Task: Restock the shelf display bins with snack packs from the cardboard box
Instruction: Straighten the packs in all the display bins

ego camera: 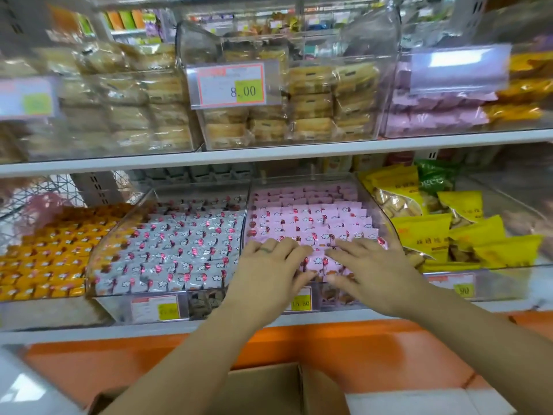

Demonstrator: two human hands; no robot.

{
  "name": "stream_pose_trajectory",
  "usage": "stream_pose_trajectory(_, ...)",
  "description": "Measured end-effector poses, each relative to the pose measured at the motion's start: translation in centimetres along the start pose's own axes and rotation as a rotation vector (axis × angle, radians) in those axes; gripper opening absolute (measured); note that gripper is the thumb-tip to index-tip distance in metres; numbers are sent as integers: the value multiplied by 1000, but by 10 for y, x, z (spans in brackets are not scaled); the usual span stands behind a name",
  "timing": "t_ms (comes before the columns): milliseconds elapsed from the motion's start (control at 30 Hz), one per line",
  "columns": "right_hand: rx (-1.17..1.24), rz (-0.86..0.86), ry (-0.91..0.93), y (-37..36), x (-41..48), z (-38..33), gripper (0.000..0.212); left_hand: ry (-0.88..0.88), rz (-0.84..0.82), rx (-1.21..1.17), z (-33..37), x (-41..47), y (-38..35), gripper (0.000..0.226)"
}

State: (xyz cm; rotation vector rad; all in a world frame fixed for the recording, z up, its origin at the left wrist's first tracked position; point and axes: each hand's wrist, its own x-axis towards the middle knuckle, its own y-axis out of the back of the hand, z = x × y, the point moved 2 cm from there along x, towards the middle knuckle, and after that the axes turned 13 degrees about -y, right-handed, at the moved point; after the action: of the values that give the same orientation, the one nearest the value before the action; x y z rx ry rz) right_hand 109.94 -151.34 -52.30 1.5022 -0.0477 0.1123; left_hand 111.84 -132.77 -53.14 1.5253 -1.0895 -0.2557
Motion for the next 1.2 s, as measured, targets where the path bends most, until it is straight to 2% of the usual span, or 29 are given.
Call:
stream_pose_trajectory(33, 14, 17, -13, -3, 1, 0, 116, 5, 5, 10, -2, 2, -2, 45)
stream_pose_trajectory(133, 42, 8, -49, -2, 13, -3, 97, 26, -22, 32, -11, 16, -4, 46)
stream_pose_trajectory(233, 8, -31, -79, -4, 17, -5, 92, 40, -54, -1, -10, 18, -5, 46)
stream_pose_trajectory(300, -11, -22, -38, -6, 10, -3, 88, 1, -37, -36, -5, 9, -6, 45)
stream_pose_trajectory(367, -68, -77, 36, 0, 4, 0, 88, -28, -34, -108, 0, -1, 2, 44)
stream_pose_trajectory(400, -58, -141, 54, 8, 3, 1, 81, -10, -53, -200, -3, -1, 11, 43)
stream_pose_trajectory(500, 75, -169, 68, 38, 27, -2, 52, 228, -4, -548, -28, 8, 29, 45)
stream_pose_trajectory(567, 132, -91, 75, 45, 56, -10, 46, 358, 145, -560, -53, 17, 32, 41)
stream_pose_trajectory(633, 214, -104, 97, 36, 89, -22, 51, 494, 190, -567, -80, 22, 20, 37)
stream_pose_trajectory(800, 156, -176, 148, 7, 157, -50, 69, 680, -31, -768, -99, 26, -19, 43)
stream_pose_trajectory(1000, 175, -274, 123, -7, 189, -71, 80, 715, -10, -814, -98, 22, -23, 46)
stream_pose_trajectory(1133, 228, -321, 109, -6, 183, -73, 78, 712, -15, -823, -97, 18, -23, 47)
stream_pose_trajectory(1200, 150, -279, 137, -3, 176, -70, 74, 711, -29, -821, -96, 18, -22, 49)
